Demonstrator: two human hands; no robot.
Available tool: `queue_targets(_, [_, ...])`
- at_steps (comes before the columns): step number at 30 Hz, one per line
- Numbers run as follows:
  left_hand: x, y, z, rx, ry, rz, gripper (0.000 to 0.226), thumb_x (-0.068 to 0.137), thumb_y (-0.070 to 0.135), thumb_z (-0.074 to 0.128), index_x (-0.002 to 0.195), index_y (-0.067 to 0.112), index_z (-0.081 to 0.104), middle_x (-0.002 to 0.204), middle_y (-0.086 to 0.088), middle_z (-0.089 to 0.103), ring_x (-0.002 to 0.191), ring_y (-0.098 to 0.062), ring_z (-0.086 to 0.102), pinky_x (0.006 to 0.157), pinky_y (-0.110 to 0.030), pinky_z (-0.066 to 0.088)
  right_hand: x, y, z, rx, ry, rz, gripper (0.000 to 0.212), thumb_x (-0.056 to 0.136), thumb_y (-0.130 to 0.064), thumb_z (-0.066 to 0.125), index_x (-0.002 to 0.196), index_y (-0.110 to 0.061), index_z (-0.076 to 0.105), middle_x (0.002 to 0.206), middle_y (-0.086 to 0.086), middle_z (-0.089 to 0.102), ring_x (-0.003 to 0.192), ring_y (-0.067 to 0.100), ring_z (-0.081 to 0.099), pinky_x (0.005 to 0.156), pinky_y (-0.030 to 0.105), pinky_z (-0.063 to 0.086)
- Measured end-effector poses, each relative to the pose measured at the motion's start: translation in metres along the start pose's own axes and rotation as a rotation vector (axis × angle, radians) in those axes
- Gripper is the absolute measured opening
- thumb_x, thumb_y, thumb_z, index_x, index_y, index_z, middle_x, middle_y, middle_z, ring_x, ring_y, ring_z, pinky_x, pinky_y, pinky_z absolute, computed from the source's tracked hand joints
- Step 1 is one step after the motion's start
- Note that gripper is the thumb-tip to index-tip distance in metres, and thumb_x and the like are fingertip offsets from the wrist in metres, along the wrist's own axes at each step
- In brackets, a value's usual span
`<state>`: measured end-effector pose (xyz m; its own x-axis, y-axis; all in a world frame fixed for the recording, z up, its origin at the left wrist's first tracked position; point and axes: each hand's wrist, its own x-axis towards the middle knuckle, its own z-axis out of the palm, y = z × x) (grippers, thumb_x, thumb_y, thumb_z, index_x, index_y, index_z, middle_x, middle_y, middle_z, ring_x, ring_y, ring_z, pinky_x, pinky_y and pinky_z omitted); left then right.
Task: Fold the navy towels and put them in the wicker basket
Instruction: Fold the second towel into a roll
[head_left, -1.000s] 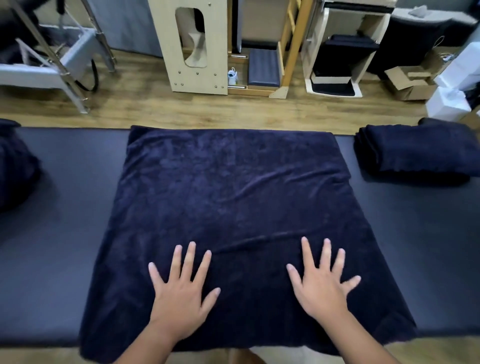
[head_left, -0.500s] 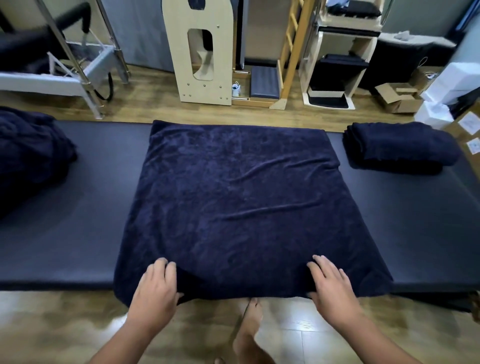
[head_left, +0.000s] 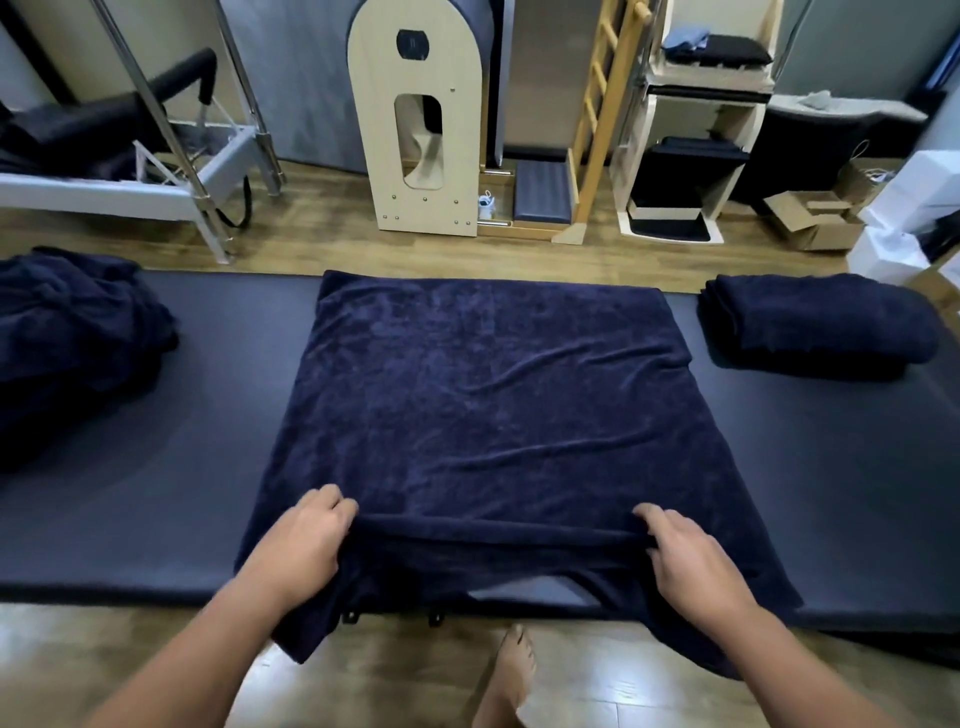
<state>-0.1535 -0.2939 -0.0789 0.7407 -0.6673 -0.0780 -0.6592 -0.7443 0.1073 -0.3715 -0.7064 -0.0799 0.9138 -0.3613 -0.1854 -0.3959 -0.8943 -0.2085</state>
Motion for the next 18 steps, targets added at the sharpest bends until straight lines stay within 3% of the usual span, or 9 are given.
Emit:
queue_targets(2, [0.024,-0.007,-0.014,0.094,-0.035,-0.043,0.038,0.063,-0.001,0.078,0.078,0.022,0.052,0.078,0.004,0.047,0.068,-0.026,0.055,0.051,-0.038,0.049,0.019,0.003,-0.006,-0.158,-0.043,0.02,0.026,0.095,-0.022,0.055,0.121,-0.027,0.058,0.109,-0.006,0.056,0.103,0.021,0.058,0.079,0.038,0.048])
queue_targets(5, [0.066,-0.006,-0.042,0.226,-0.065,-0.101,0.028,0.067,0.007,0.077,0.083,0.02,0.059,0.077,0.001,0.058,0.073,-0.029,0.061,0.054,-0.037,0.044,0.054,0.006,-0.02,-0.184,0.109,0.107,0.026,0.081,-0.009,0.069,0.105,-0.017,0.069,0.091,0.004,0.065,0.079,0.033,0.063,0.062,0.042,0.049])
queue_targets(9, [0.134,-0.01,-0.078,0.315,-0.031,-0.206,0.023,0.082,0.014,0.059,0.103,0.023,0.057,0.103,0.003,0.061,0.105,-0.024,0.06,0.071,-0.036,0.033,0.117,-0.002,-0.056,-0.025,0.252,0.12,0.02,0.085,-0.001,0.058,0.098,-0.015,0.052,0.078,0.005,0.061,0.069,0.037,0.059,0.059,0.044,0.047])
queue_targets(12, [0.188,-0.022,-0.096,0.263,0.001,-0.251,0.021,0.08,0.011,0.058,0.098,0.021,0.057,0.1,0.001,0.06,0.104,-0.027,0.059,0.072,-0.036,0.031,0.176,0.003,-0.077,0.06,0.266,0.113,0.018,0.089,-0.002,0.049,0.085,-0.018,0.04,0.073,-0.002,0.047,0.065,0.032,0.046,0.055,0.041,0.039])
queue_targets(15, [0.241,-0.031,-0.111,0.247,0.032,-0.312,0.019,0.082,0.014,0.06,0.1,0.019,0.06,0.104,-0.004,0.063,0.102,-0.031,0.061,0.075,-0.037,0.035,0.236,0.011,-0.095,0.001,0.291,0.026,0.021,0.084,0.005,0.052,0.087,-0.015,0.055,0.083,0.003,0.053,0.075,0.034,0.052,0.059,0.037,0.038])
queue_targets(18, [0.285,-0.037,-0.119,0.245,0.132,-0.396,0.019,0.089,0.018,0.061,0.108,0.015,0.059,0.11,-0.012,0.061,0.106,-0.035,0.055,0.082,-0.043,0.041,0.294,0.01,-0.112,-0.071,0.315,0.022,0.038,0.084,0.004,0.055,0.114,-0.014,0.069,0.113,0.009,0.061,0.101,0.037,0.056,0.076,0.042,0.046])
